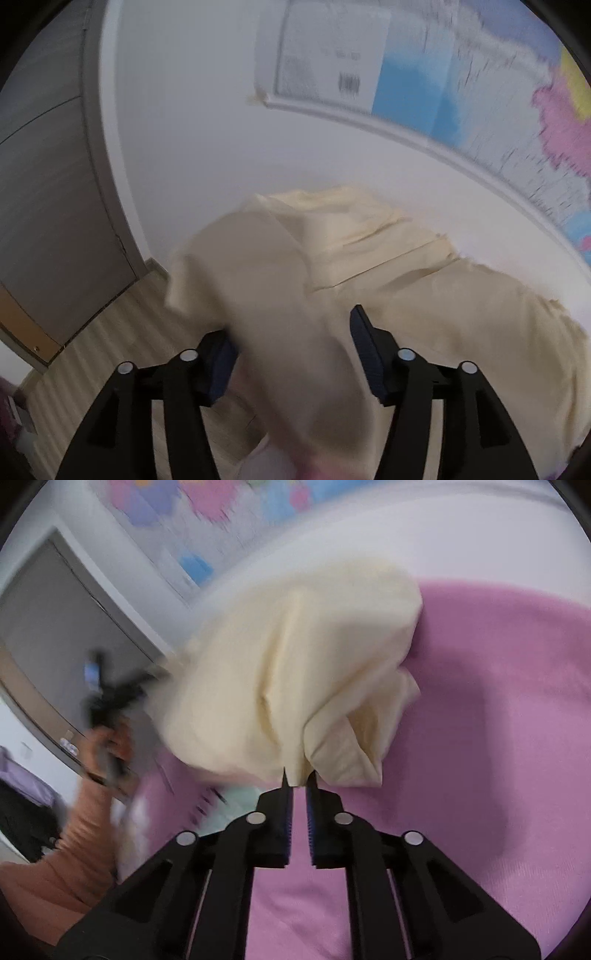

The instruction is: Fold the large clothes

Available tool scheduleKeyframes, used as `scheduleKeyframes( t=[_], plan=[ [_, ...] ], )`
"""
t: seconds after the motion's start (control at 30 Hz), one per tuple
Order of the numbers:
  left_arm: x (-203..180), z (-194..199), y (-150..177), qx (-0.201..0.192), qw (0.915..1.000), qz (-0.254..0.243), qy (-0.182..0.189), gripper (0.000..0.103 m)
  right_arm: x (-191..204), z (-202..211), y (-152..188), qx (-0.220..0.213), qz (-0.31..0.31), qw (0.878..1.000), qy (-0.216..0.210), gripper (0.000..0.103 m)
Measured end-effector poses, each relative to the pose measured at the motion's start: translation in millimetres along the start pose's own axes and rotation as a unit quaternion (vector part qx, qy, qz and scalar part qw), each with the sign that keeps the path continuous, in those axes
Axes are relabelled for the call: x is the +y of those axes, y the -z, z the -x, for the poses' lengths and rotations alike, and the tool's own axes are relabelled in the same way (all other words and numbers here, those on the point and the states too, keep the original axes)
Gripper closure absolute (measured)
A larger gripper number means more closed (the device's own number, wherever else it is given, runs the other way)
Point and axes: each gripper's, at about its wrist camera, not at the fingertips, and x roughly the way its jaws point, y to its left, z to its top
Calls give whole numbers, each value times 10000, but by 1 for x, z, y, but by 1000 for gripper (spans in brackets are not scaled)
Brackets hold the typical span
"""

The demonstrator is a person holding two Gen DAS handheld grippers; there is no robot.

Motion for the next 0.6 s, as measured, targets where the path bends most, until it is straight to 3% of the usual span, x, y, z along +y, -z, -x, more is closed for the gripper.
scheduleKeyframes(
  t=[0.1,0.17,0.37,0.4,0.43,0.6],
  plan=[
    [0,37,11,-437,9989,-178,32,34,-4,12,1,42,65,9999,119,92],
    [-12,54,25,-567,9971,-476,187,34,0,30,-1,-148,206,9995,179,91],
    [-61,69,48,-561,9869,-1168,961,30,19,83,-19,-1020,653,9914,494,78],
    [-70,71,53,-540,9854,-1238,1040,29,25,86,-25,-1129,782,9895,451,71],
    [-75,70,56,-513,9840,-1300,1107,29,29,85,-29,-1156,833,9889,421,62],
    [-110,53,64,-237,9784,-1569,1328,28,38,46,-72,-1142,935,9873,582,62]
  ],
)
